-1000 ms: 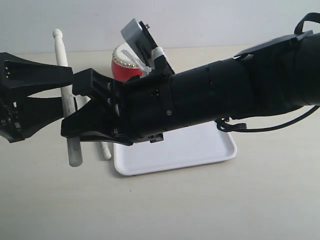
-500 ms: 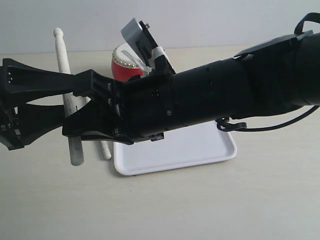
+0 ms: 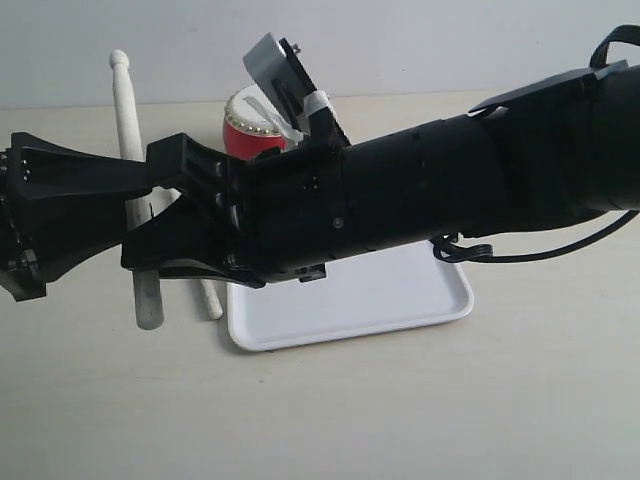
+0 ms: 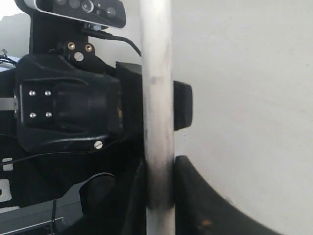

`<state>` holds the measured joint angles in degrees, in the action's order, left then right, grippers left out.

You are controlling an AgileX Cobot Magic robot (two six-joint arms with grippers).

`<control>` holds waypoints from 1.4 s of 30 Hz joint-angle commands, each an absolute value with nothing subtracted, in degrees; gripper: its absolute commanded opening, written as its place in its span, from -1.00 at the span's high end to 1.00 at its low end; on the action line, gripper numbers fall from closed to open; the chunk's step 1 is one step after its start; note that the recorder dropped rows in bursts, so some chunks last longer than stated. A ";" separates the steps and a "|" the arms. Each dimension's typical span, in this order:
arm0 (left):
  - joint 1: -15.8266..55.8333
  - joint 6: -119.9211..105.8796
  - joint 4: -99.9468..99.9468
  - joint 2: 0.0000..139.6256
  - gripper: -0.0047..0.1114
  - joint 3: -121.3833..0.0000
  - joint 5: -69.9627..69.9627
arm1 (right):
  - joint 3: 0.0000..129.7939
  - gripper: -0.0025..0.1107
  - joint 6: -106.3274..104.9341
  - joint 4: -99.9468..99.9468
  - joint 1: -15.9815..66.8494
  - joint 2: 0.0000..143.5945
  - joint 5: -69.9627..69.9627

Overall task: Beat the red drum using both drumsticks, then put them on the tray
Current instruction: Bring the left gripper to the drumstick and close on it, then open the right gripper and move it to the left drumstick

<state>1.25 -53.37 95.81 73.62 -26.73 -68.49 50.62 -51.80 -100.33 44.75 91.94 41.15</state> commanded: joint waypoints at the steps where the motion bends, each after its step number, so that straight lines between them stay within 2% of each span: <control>1: 1.25 -53.25 93.81 73.61 0.22 -26.66 -69.96 | 50.63 0.96 -52.84 -99.95 45.00 91.98 42.91; 11: 1.25 -52.73 93.68 73.61 0.26 -26.66 -69.96 | 50.63 0.96 -52.84 -99.95 45.00 91.98 42.91; 13: 1.25 -52.64 93.79 73.61 0.39 -26.66 -69.96 | 50.63 0.96 -52.84 -99.95 45.00 91.98 42.91; 17: 1.25 -52.64 94.03 73.61 0.88 -26.66 -69.96 | 50.63 0.96 -52.50 -99.95 45.00 91.98 42.91; 22: 1.25 -52.64 94.15 73.61 0.92 -26.66 -69.96 | 50.63 0.92 -52.22 -99.95 45.00 91.98 42.91; 24: 1.25 -52.64 94.39 73.61 0.92 -26.66 -69.96 | 50.63 0.82 -52.22 -99.95 45.00 91.98 43.03; 27: 1.25 -54.03 95.04 73.61 0.92 -26.66 -69.96 | 50.63 0.57 -52.22 -99.95 45.00 91.98 44.61; 28: 1.25 -54.64 95.04 73.61 0.92 -26.66 -69.96 | 50.63 0.44 -52.22 -99.95 45.00 91.98 45.52; 29: 1.25 -56.29 94.91 73.61 0.92 -26.66 -69.96 | 50.63 0.18 -52.22 -99.95 45.00 91.98 46.55; 31: 1.25 -56.80 94.40 73.61 0.92 -26.66 -69.96 | 50.63 -0.13 -52.22 -99.95 45.00 91.98 47.75; 33: 1.14 -59.94 93.20 73.29 0.92 -26.66 -69.96 | 50.63 -0.30 -52.45 -99.95 44.89 90.86 48.28; 35: 1.14 -60.43 91.79 71.00 0.92 -26.66 -66.17 | 50.73 -0.32 -53.67 -99.95 44.89 88.86 47.38; 39: 1.14 -57.03 85.15 61.80 0.92 -26.87 -58.10 | 50.73 -0.32 -50.91 -86.76 44.89 83.14 38.39; 42: 1.14 -43.25 64.25 52.88 0.92 -30.90 -55.09 | 52.67 -0.32 -40.25 -70.72 44.89 80.48 31.16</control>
